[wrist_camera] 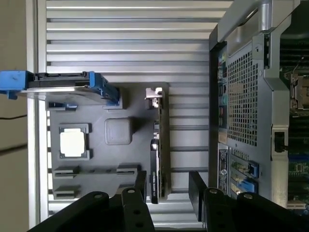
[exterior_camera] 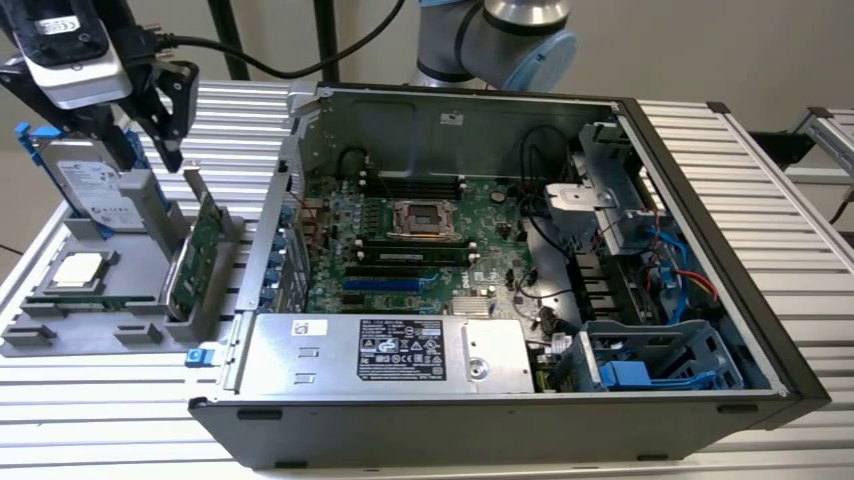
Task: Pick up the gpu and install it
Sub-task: 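Pick up the gpu and move the gpu toward the slot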
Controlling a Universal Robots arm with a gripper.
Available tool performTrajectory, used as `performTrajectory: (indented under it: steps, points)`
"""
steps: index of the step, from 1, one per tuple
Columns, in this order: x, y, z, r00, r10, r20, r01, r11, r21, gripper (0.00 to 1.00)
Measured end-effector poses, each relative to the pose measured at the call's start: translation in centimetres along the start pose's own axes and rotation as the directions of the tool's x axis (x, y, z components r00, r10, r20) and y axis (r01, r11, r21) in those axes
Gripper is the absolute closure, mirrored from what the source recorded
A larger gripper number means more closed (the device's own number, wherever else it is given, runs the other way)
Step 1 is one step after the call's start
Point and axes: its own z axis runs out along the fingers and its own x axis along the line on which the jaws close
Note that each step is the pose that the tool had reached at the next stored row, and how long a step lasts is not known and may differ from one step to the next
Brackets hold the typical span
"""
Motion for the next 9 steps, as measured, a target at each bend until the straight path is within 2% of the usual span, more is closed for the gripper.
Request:
performTrajectory:
  steps: [9]
  points:
    - [0.00,-0.16,0.34,0.9999,-0.014,-0.0007,0.014,0.9999,-0.0002,0.00]
